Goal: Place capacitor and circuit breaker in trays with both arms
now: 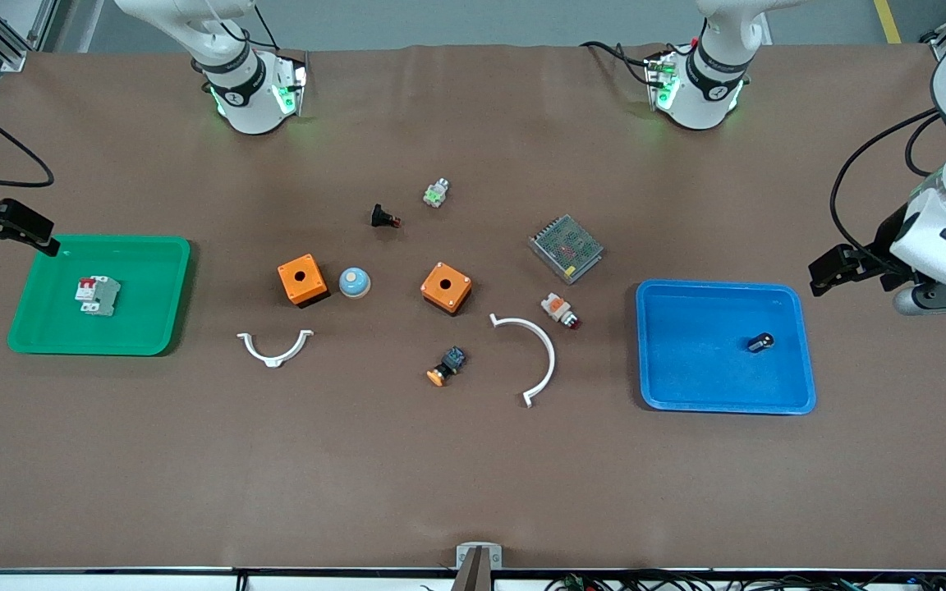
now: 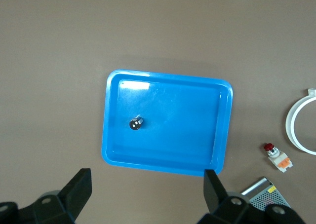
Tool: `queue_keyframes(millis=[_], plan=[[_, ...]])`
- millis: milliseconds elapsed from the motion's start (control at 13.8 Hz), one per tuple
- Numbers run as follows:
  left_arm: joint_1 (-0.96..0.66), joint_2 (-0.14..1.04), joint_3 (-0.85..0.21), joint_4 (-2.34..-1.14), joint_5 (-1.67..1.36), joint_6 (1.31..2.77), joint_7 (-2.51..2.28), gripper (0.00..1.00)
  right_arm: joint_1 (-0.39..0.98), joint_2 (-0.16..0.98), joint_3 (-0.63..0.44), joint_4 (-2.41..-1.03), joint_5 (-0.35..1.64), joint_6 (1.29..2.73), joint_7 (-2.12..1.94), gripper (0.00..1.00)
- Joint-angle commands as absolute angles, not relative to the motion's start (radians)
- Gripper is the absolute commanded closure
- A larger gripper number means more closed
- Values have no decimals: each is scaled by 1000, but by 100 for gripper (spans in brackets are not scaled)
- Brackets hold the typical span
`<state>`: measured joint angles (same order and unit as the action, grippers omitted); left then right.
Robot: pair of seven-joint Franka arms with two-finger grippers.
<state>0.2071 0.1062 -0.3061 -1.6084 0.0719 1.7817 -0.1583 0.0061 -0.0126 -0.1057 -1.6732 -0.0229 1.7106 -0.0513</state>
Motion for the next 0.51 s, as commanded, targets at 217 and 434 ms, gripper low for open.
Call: queue_keyframes(millis=[217,434], plan=[[219,95,-305,-1509,55,1671,-156,0,-5,-46,-98,-1704,-38,1721,-55,0],[215,57,-301,-1506,48,1654,-155,0,-6,-45,-98,-1700,-38,1717,-54,0]])
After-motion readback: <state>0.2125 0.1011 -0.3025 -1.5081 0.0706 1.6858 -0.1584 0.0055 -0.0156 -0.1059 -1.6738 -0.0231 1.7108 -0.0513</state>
